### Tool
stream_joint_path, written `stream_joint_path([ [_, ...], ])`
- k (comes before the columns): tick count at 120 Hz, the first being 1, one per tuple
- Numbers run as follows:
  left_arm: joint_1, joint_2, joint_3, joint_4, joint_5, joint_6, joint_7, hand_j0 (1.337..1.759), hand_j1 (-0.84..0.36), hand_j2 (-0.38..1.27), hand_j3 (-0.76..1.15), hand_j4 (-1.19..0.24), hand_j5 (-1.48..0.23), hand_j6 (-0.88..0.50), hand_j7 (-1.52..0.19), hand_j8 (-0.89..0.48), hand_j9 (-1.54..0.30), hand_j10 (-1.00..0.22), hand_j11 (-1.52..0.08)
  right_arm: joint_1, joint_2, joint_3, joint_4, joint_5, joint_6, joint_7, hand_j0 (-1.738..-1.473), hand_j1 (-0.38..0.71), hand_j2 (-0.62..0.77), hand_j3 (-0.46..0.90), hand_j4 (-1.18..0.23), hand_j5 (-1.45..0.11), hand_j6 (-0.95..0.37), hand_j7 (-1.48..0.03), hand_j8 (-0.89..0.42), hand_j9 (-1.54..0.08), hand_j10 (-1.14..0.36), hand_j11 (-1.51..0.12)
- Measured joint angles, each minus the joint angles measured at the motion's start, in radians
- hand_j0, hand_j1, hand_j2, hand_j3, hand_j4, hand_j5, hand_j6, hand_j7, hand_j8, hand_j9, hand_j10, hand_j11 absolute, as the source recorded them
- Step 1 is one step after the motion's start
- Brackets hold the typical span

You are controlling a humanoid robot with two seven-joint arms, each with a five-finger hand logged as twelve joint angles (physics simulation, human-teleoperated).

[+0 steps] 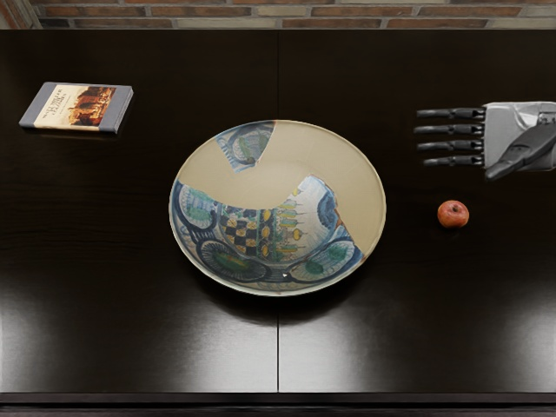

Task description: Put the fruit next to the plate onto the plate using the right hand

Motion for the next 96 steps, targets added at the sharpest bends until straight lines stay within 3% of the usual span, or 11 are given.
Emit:
stream_joint_path([
  [25,0.000,0.000,0.001,0.000,0.000,0.000,0.000,1.658,0.07,0.05,0.00,-0.23,-0.30,-0.23,-0.30,-0.23,-0.30,-0.23,-0.30,0.009,-0.020,-0.002,0.013,-0.022,0.000,0.000,-1.658,-0.31,-0.01,0.00,-0.03,-0.04,-0.03,-0.04,-0.03,-0.04,-0.03,-0.04],
  [53,0.000,0.000,0.001,0.000,0.000,0.000,0.000,1.658,0.07,0.05,0.00,-0.23,-0.30,-0.23,-0.30,-0.23,-0.30,-0.23,-0.30,0.086,-0.034,-0.012,0.109,-0.299,0.000,0.000,-1.658,-0.31,-0.01,0.00,-0.03,-0.04,-0.03,-0.04,-0.03,-0.04,-0.03,-0.04],
  [76,0.006,0.000,0.002,0.001,0.000,0.000,0.000,1.658,0.07,0.05,0.00,-0.23,-0.30,-0.23,-0.30,-0.23,-0.30,-0.23,-0.30,0.112,0.027,-0.057,0.146,-0.445,-0.094,0.000,-1.658,-0.31,-0.01,0.00,-0.03,-0.04,-0.03,-0.04,-0.03,-0.04,-0.03,-0.04],
  [84,0.006,0.000,0.003,0.002,0.000,0.000,0.000,1.658,0.07,0.05,0.00,-0.23,-0.30,-0.23,-0.30,-0.23,-0.30,-0.23,-0.30,0.177,0.065,-0.144,0.152,-0.490,-0.175,0.000,-1.658,-0.31,-0.01,0.00,-0.03,-0.04,-0.03,-0.04,-0.03,-0.04,-0.03,-0.04],
  [96,0.009,0.000,0.003,0.003,0.000,0.000,0.000,1.658,0.07,0.05,0.00,-0.23,-0.30,-0.23,-0.30,-0.23,-0.30,-0.23,-0.30,0.345,0.095,-0.346,0.170,-0.537,-0.305,0.000,-1.658,-0.31,-0.01,0.00,-0.03,-0.04,-0.04,-0.04,-0.04,-0.04,-0.04,-0.04],
])
